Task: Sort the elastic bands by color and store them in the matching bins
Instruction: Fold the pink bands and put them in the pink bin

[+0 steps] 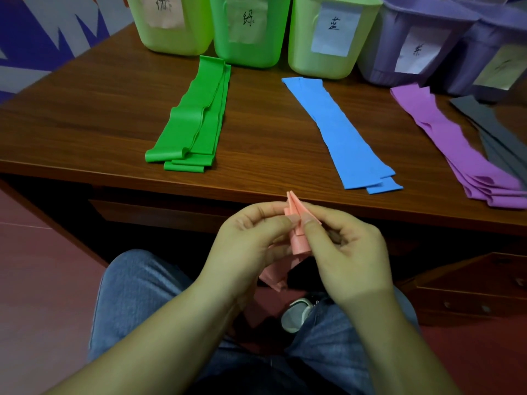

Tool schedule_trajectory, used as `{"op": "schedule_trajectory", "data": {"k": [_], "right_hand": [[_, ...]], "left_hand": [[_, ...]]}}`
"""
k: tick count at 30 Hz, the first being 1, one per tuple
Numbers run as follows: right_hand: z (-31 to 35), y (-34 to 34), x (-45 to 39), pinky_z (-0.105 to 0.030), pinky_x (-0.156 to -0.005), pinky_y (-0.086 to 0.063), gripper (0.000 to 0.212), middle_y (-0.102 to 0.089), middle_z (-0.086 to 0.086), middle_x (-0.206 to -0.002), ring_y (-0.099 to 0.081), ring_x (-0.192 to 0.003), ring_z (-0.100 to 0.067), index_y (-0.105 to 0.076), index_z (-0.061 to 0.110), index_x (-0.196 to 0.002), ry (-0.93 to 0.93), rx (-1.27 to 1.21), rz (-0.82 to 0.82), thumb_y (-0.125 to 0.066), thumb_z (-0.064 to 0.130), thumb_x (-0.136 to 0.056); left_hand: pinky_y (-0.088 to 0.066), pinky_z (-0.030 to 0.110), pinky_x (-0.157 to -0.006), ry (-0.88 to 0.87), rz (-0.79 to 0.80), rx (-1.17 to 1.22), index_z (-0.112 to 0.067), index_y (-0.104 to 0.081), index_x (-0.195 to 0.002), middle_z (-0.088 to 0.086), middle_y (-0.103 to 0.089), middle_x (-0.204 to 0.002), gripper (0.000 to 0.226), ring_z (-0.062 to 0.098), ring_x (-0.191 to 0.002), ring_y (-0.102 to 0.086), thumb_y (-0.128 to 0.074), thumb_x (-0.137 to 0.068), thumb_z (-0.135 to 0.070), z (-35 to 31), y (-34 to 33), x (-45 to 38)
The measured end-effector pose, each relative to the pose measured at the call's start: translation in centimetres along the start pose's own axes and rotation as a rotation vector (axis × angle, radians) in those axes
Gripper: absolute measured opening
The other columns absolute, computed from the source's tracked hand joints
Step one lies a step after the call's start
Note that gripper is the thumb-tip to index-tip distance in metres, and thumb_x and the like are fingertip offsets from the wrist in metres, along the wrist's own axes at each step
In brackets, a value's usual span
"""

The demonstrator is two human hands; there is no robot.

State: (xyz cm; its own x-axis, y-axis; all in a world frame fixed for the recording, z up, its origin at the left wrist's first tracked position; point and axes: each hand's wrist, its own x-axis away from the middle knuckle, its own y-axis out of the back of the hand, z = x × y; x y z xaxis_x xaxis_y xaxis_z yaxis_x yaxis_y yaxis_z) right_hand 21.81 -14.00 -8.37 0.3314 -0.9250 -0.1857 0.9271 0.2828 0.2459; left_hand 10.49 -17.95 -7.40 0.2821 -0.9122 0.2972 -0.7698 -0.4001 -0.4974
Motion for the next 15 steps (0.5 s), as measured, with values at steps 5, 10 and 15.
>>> {"op": "schedule_trajectory", "data": {"k": [5, 10, 15], "right_hand": [[-0.11, 0.10, 0.00, -0.018, -0.078, -0.054, 0.032, -0.072, 0.015, -0.093, -0.067, -0.091, 0.001, -0.069, 0.039, -0.100, -0.003, 0.017, 0.009, -0.059, 0.010, -0.089], [-0.08, 0.16, 0.00, -0.012, -0.076, -0.050, 0.026, -0.071, 0.018, -0.091, -0.064, -0.092, 0.003, -0.068, 0.040, -0.098, 0.015, 0.024, 0.023, -0.058, 0.016, -0.093], [-0.03, 0.04, 0.04, -0.008, -0.076, -0.046, 0.028, -0.068, 0.019, -0.097, -0.062, -0.095, 0.005, -0.067, 0.038, -0.100, 0.033, 0.018, 0.077, -0.043, 0.029, -0.088]], "left_hand": [[-0.055, 0.022, -0.056, -0.003, -0.003, -0.031, -0.006, -0.067, -0.087, 0.011, -0.072, -0.078, 0.012, 0.012, -0.064, -0.068, -0.060, -0.083, 0.002, 0.11, 0.05, -0.06], [-0.055, 0.022, -0.056, -0.002, 0.011, -0.030, -0.005, -0.067, -0.089, 0.010, -0.072, -0.075, 0.011, 0.012, -0.063, -0.068, -0.060, -0.082, 0.001, 0.04, 0.17, -0.04], [-0.053, 0.019, -0.052, 0.002, 0.010, -0.006, -0.005, -0.067, -0.084, 0.008, -0.071, -0.070, 0.009, 0.010, -0.057, -0.067, -0.061, -0.079, -0.001, -0.15, 0.14, 0.00]]}}
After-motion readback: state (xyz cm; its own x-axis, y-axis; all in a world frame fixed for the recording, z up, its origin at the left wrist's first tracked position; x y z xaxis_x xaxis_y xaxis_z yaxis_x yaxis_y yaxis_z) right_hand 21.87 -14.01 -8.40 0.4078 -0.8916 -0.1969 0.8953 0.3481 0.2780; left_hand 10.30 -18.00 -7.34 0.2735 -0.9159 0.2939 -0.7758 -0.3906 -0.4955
